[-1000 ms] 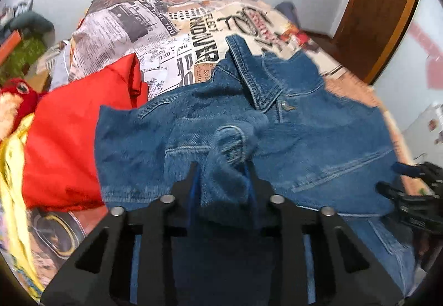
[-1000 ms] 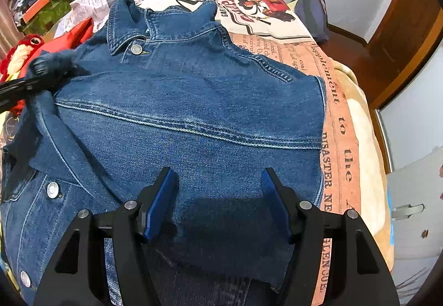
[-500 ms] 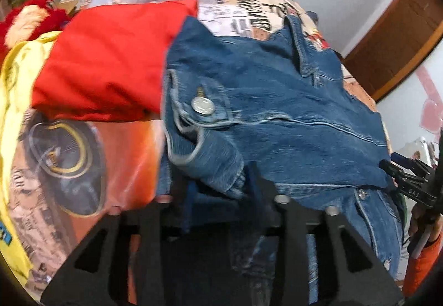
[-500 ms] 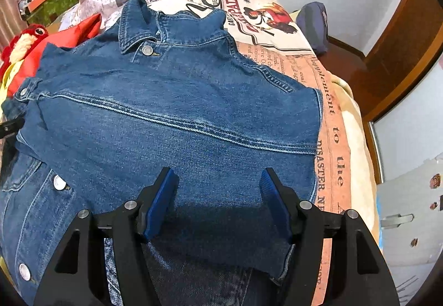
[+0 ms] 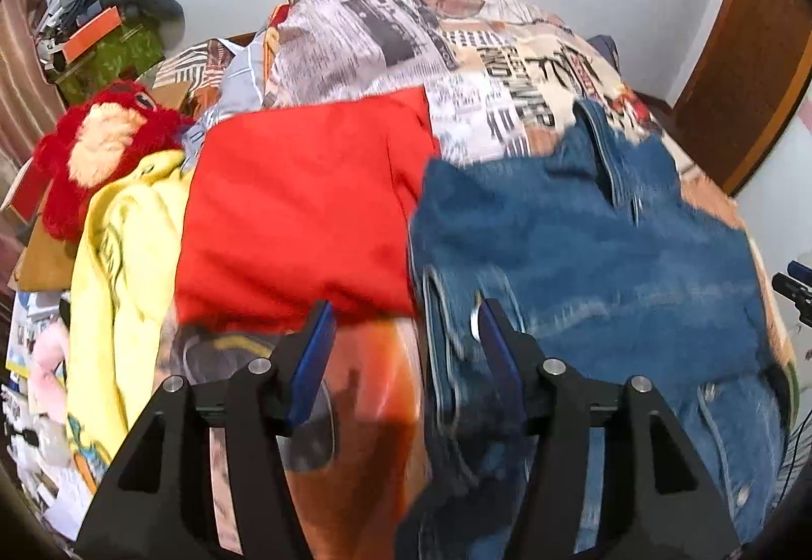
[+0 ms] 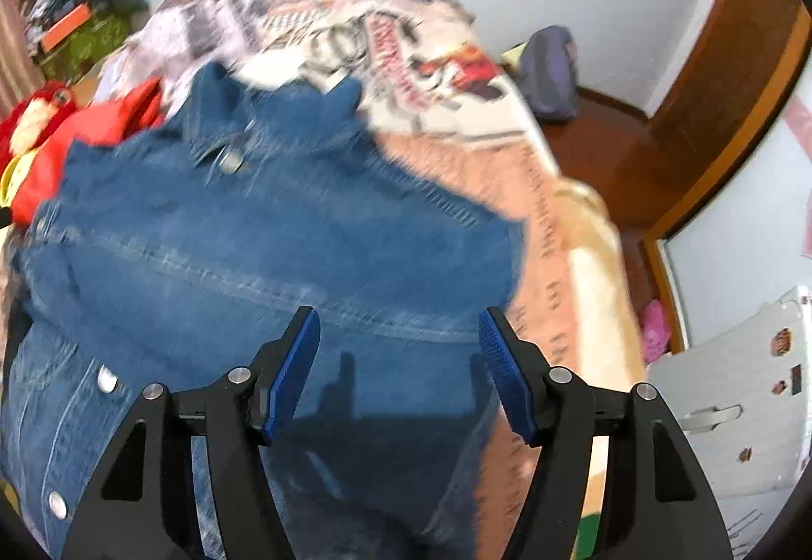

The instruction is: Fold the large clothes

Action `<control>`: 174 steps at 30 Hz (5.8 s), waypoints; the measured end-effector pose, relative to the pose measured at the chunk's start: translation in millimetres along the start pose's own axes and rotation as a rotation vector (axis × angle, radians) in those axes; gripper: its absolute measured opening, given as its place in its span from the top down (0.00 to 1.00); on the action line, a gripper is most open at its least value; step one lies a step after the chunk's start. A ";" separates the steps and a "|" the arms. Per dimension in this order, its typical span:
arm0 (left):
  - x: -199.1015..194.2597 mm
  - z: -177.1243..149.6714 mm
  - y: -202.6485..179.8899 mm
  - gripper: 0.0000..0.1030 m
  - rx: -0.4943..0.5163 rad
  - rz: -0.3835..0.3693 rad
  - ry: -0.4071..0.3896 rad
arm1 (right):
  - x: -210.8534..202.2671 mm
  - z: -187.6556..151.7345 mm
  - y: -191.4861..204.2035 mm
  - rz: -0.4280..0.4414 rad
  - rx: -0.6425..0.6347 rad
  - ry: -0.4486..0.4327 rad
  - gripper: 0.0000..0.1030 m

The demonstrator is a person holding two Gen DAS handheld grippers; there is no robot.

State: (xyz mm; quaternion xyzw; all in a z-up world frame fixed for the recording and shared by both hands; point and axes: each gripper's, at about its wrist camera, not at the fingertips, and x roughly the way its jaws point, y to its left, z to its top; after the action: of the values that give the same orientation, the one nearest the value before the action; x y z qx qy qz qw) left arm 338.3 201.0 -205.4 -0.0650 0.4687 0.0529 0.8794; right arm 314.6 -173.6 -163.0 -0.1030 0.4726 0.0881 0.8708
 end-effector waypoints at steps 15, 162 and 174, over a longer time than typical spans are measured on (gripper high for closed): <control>98.6 39.3 5.7 0.43 -0.059 -0.170 0.155 | 88.5 11.8 -77.1 0.045 0.301 0.137 0.40; 22.6 -103.1 -1.2 0.90 -0.131 -0.210 0.221 | 37.2 -49.1 2.0 0.368 0.168 0.179 0.90; -61.3 -9.5 -11.1 0.91 -0.018 -0.199 -0.136 | -12.0 30.5 5.8 0.378 0.091 -0.082 0.90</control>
State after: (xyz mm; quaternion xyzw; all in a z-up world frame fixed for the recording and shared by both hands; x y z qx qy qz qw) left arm 298.3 186.5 -159.0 -0.1154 0.3989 -0.0263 0.9093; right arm 331.2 -160.6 -137.3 0.0306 0.4510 0.2329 0.8611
